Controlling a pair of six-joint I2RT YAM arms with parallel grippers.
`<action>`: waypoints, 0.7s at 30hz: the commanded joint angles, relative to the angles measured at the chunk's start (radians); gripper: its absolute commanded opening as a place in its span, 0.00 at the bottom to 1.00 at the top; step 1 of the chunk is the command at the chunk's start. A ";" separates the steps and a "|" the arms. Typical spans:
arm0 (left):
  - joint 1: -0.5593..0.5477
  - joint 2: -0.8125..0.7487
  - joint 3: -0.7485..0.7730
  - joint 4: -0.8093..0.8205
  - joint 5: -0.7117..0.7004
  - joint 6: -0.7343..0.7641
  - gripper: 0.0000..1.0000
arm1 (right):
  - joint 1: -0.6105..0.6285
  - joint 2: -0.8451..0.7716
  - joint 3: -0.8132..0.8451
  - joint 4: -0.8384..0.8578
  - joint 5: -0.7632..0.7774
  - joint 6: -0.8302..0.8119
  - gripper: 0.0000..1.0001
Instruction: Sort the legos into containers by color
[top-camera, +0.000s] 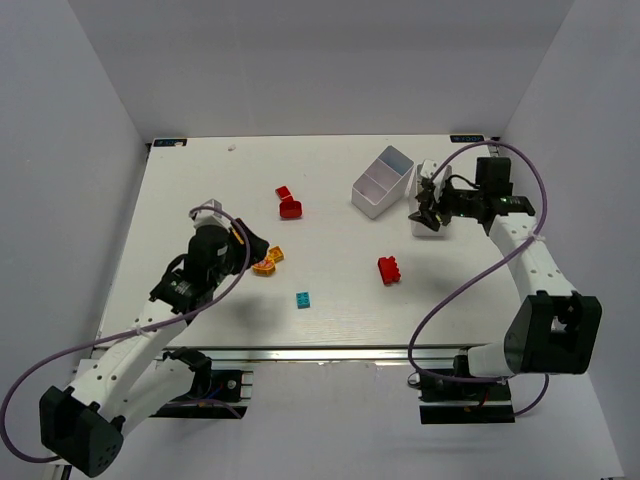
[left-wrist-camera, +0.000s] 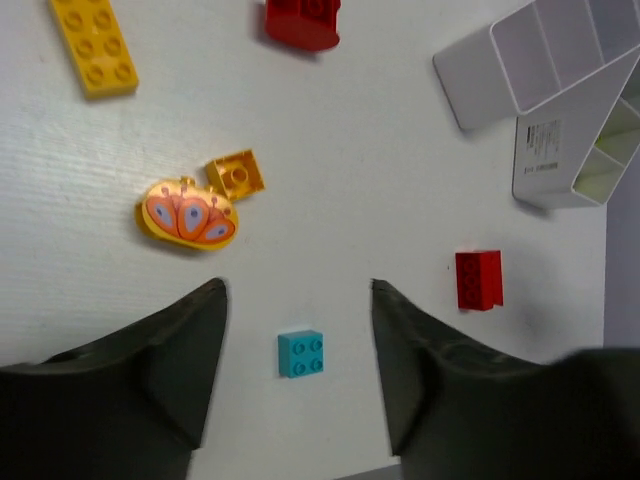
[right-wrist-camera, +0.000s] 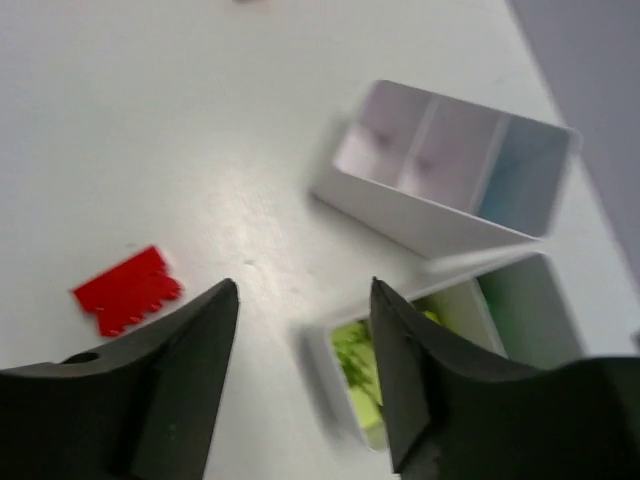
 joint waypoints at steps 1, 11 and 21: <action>0.024 0.043 0.111 -0.112 -0.049 0.028 0.73 | 0.042 0.037 0.011 -0.132 -0.179 0.143 0.58; 0.066 0.291 0.282 -0.342 0.026 0.119 0.88 | 0.211 0.118 0.046 -0.008 -0.052 0.477 0.89; 0.066 0.486 0.302 -0.282 0.058 0.300 0.88 | 0.219 0.157 0.079 0.040 -0.024 0.500 0.89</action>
